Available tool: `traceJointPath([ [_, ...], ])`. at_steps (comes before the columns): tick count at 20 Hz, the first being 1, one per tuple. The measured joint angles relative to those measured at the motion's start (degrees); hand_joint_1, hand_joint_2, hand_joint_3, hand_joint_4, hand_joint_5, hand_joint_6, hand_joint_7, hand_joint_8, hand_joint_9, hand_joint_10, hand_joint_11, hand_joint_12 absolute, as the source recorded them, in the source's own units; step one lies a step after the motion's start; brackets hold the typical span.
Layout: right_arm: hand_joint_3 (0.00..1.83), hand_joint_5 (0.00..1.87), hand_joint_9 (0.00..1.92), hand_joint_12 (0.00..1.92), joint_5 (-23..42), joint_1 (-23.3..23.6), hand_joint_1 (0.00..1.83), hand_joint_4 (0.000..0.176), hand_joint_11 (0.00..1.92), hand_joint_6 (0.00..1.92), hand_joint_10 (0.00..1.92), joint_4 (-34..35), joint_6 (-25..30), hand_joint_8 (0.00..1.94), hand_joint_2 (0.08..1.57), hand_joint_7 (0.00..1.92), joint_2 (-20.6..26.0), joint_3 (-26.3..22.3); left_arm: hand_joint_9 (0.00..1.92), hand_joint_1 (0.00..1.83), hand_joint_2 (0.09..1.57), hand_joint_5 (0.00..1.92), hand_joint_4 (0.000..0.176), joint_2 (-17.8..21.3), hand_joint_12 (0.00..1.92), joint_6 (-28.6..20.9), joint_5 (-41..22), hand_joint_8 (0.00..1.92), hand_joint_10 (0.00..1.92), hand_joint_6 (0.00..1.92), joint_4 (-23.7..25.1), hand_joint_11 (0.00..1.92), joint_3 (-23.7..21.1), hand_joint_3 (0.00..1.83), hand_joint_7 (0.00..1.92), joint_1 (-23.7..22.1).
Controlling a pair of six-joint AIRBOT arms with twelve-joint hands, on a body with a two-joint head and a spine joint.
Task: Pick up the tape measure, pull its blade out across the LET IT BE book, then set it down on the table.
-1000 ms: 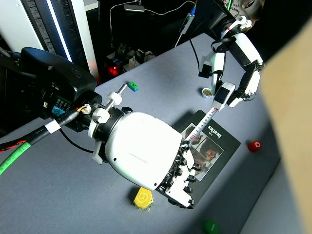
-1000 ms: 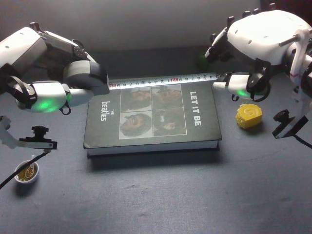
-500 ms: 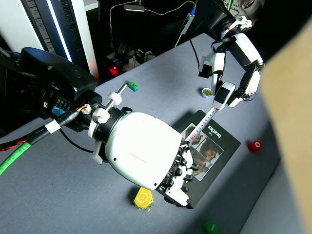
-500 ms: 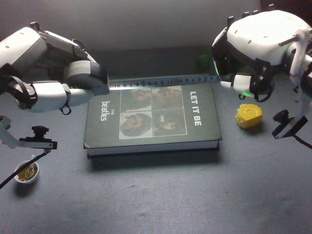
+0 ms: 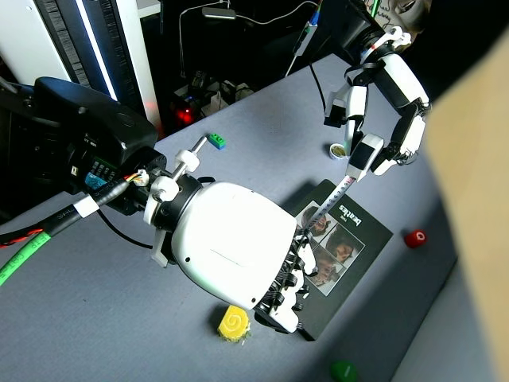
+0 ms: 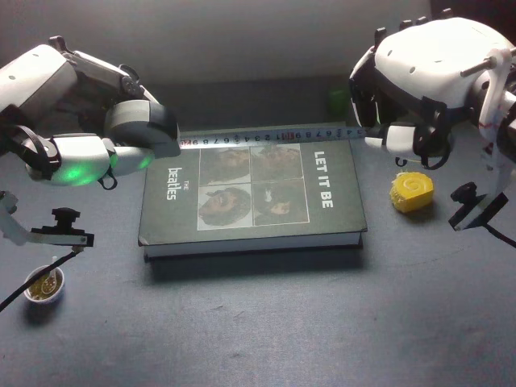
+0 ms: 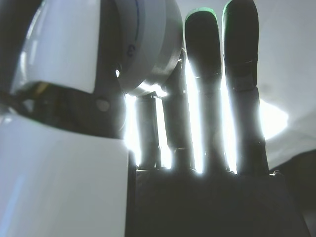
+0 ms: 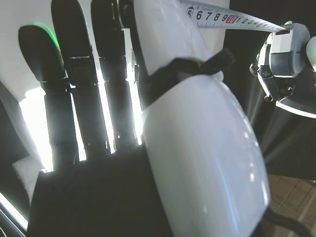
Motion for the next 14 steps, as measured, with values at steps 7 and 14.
traceJointPath([
  [7,0.00,0.82,0.97,1.34,-0.8,0.0,1.21,0.000,0.73,1.26,0.63,0.0,0.4,0.85,1.14,1.06,1.8,-0.8,0.90,1.39,1.06,1.11,0.000,-0.5,0.97,-0.2,0.0,0.65,1.17,0.61,0.4,0.84,0.0,0.00,1.23,0.0],
  [14,0.00,0.83,0.97,1.34,-2.4,0.0,1.21,0.000,0.72,1.26,0.63,-0.5,1.3,0.85,1.14,1.05,5.0,-2.5,0.91,1.39,1.06,1.10,0.000,-0.6,0.97,-0.7,0.2,0.63,1.16,0.62,0.9,0.84,0.0,0.00,1.23,0.0],
])
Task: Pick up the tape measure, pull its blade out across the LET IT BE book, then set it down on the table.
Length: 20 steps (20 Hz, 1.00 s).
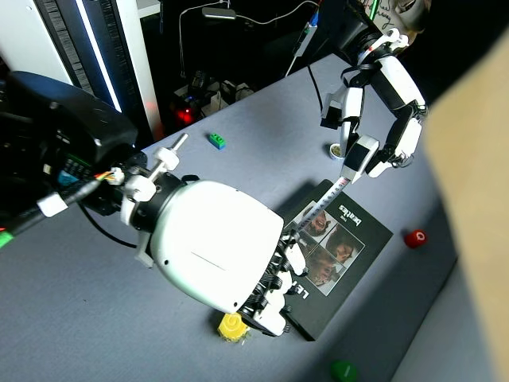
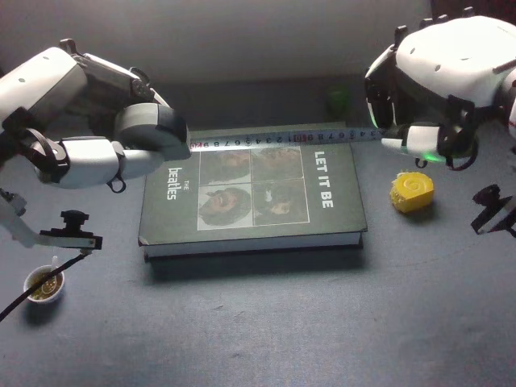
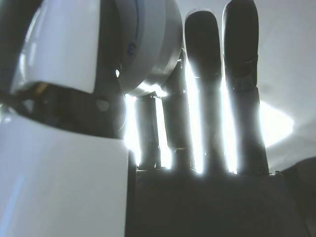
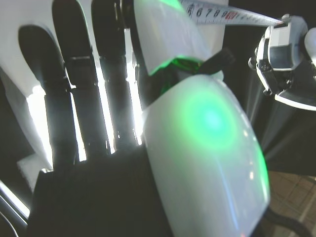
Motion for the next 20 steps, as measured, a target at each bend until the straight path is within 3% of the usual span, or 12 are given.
traceJointPath([
  [1,0.00,0.83,0.97,1.34,0.2,-0.7,1.21,0.000,0.72,1.26,0.63,-0.8,-0.2,0.85,1.14,1.05,2.3,-0.2,0.91,1.39,1.06,1.10,0.000,0.0,0.97,0.5,-0.1,0.63,1.16,0.62,-0.9,0.84,0.1,0.00,1.23,-0.1],
  [6,0.00,0.83,0.95,1.34,1.6,-1.8,1.21,0.000,0.72,1.26,0.64,-1.8,0.2,0.87,1.15,1.04,3.8,-0.3,0.91,1.39,1.06,1.09,0.000,0.0,1.00,0.5,-0.2,0.67,1.17,0.63,-0.9,0.83,0.4,0.00,1.21,-0.1],
  [15,0.00,0.83,0.95,1.35,1.6,0.1,1.20,0.000,0.73,1.26,0.65,-3.3,0.4,0.88,1.15,1.03,3.6,-2.1,0.92,1.39,1.06,1.10,0.000,0.1,0.98,0.6,-0.2,0.67,1.16,0.60,-1.1,0.85,0.4,0.00,1.21,-0.1],
  [20,0.00,0.83,0.97,1.35,3.7,0.0,1.20,0.000,0.74,1.26,0.66,-3.4,-0.1,0.87,1.14,1.04,0.8,-2.2,0.93,1.39,1.06,1.11,0.000,0.1,0.97,0.6,-0.2,0.67,1.16,0.59,-1.2,0.86,0.4,0.00,1.20,0.0],
])
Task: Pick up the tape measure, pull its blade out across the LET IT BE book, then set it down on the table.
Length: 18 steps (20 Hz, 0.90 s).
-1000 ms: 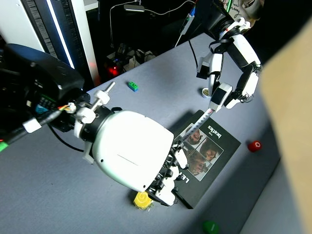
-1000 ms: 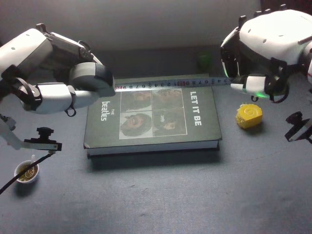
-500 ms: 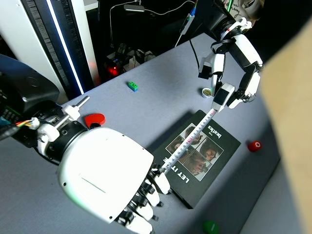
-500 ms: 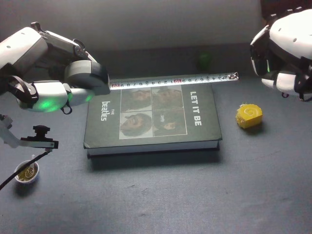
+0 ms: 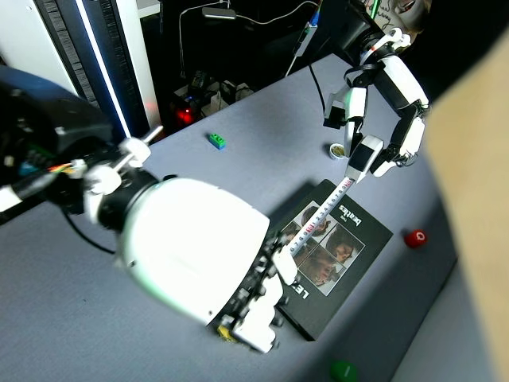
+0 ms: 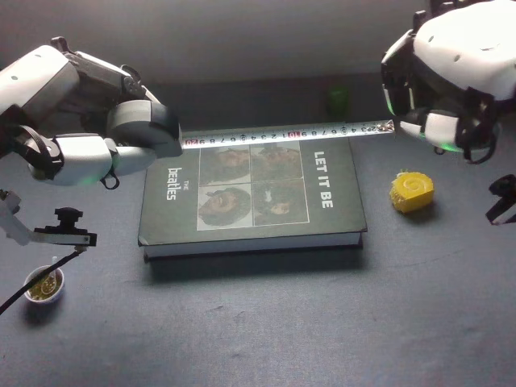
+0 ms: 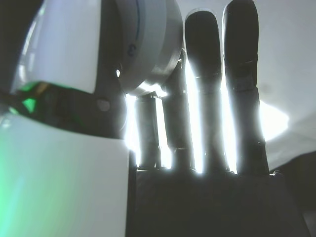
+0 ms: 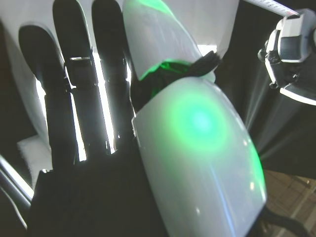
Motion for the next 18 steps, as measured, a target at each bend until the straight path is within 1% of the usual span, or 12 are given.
traceJointPath([
  [6,0.00,0.83,0.96,1.34,1.1,0.0,1.21,0.000,0.72,1.26,0.66,0.3,-1.1,0.87,1.14,1.04,-2.1,1.2,0.92,1.39,1.06,1.10,0.000,0.0,0.97,-0.5,0.0,0.69,1.16,0.58,-2.1,0.86,0.1,0.00,1.20,0.0],
  [18,0.00,0.83,0.96,1.34,1.5,0.6,1.21,0.000,0.73,1.25,0.66,1.2,-1.3,0.87,1.14,1.04,-2.4,1.7,0.92,1.39,1.06,1.10,0.000,0.0,0.97,-1.1,0.0,0.72,1.18,0.60,-2.3,0.85,0.1,0.00,1.17,0.0],
])
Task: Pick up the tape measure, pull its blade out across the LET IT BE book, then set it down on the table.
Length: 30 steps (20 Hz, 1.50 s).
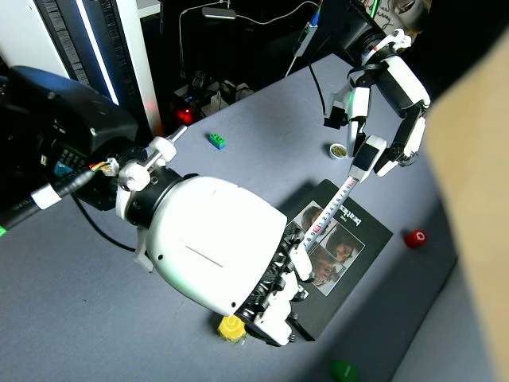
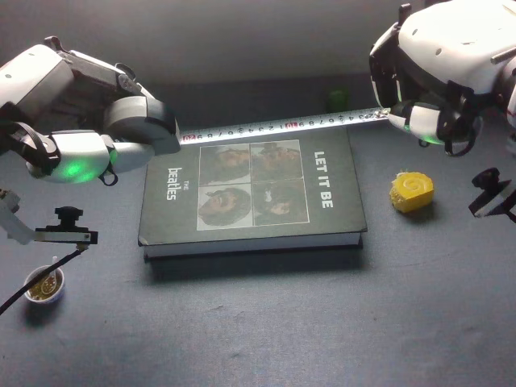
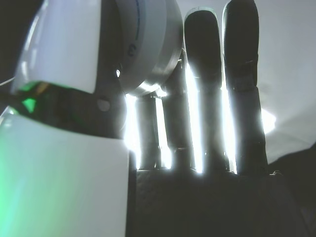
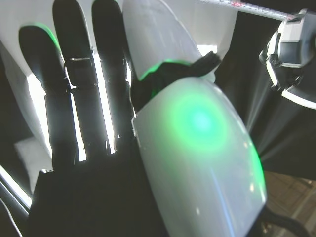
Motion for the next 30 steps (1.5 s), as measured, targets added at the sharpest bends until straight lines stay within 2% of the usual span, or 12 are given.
traceJointPath([
  [7,0.00,0.78,0.95,1.34,-0.9,0.0,1.21,0.000,0.70,1.26,0.66,0.1,0.0,0.91,1.15,1.05,-0.1,0.0,0.91,1.39,1.06,1.08,0.000,0.0,0.97,0.0,0.0,0.70,1.18,0.61,0.0,0.84,0.0,0.00,1.20,0.0],
  [8,0.00,0.67,0.80,1.36,-1.0,0.0,1.19,0.000,0.53,1.38,0.61,0.1,0.1,1.07,1.20,0.97,-0.1,0.0,0.91,1.39,1.06,1.08,0.000,0.0,0.97,0.0,0.0,0.70,1.18,0.61,0.0,0.83,0.0,0.00,1.20,0.0],
  [9,0.00,0.77,0.74,1.35,-1.3,0.0,1.02,0.000,0.46,1.30,0.58,0.2,0.1,0.38,1.22,0.90,-0.1,0.1,0.91,1.39,1.06,1.08,0.000,0.0,0.97,0.0,0.0,0.70,1.18,0.62,0.0,0.83,0.0,0.00,1.20,0.0],
  [10,0.00,0.67,0.70,1.29,-1.4,0.0,0.97,0.000,0.40,0.41,0.51,0.2,0.1,0.16,1.14,0.88,-0.1,0.1,0.90,1.39,1.07,1.08,0.000,0.0,0.98,0.0,0.0,0.70,1.19,0.61,0.0,0.84,0.0,0.00,1.20,0.0],
  [11,0.00,0.67,0.70,1.29,-1.4,0.0,0.97,0.000,0.40,0.41,0.51,0.2,0.1,0.16,1.14,0.88,-0.1,0.1,0.90,1.39,1.07,1.08,0.000,0.0,0.98,0.0,0.0,0.70,1.19,0.61,0.0,0.84,0.0,0.00,1.20,0.0],
  [12,0.00,0.71,0.70,1.27,-1.6,0.2,0.96,0.000,0.40,0.23,0.47,0.2,0.2,0.09,1.14,0.90,-0.1,0.2,0.90,1.39,1.07,1.08,0.000,0.0,0.98,0.0,0.0,0.70,1.19,0.61,0.0,0.84,0.0,0.00,1.20,0.0],
  [14,0.00,0.73,0.72,1.24,-1.9,0.9,0.95,0.000,0.37,0.07,0.40,0.4,0.2,0.03,1.14,0.90,-0.1,0.2,0.90,1.39,1.06,1.09,0.000,0.0,1.01,0.0,0.0,0.69,1.19,0.61,0.0,0.84,0.0,0.00,1.20,0.0],
  [16,0.00,0.73,0.76,1.22,-2.1,1.1,0.94,0.000,0.38,0.01,0.29,0.1,0.2,0.00,1.13,0.87,-0.1,0.2,0.90,1.39,1.06,1.09,0.000,0.0,1.01,0.0,0.0,0.69,1.18,0.62,0.0,0.83,0.0,0.00,1.20,0.0],
  [22,0.00,0.74,0.77,1.20,-3.4,1.1,0.93,0.000,0.36,0.01,0.27,0.7,0.2,0.00,1.13,0.87,-0.9,2.3,0.90,1.39,1.06,1.09,0.000,-0.1,1.00,0.0,0.0,0.68,1.17,0.63,0.4,0.84,0.0,0.00,1.21,0.0],
  [30,0.00,0.75,0.80,1.21,-6.2,1.4,0.93,0.000,0.38,0.01,0.22,2.1,0.0,0.01,1.13,0.90,-0.9,2.3,0.91,1.39,1.06,1.09,0.000,-0.1,0.99,0.0,0.1,0.67,1.17,0.62,0.3,0.84,0.0,0.00,1.21,0.1],
])
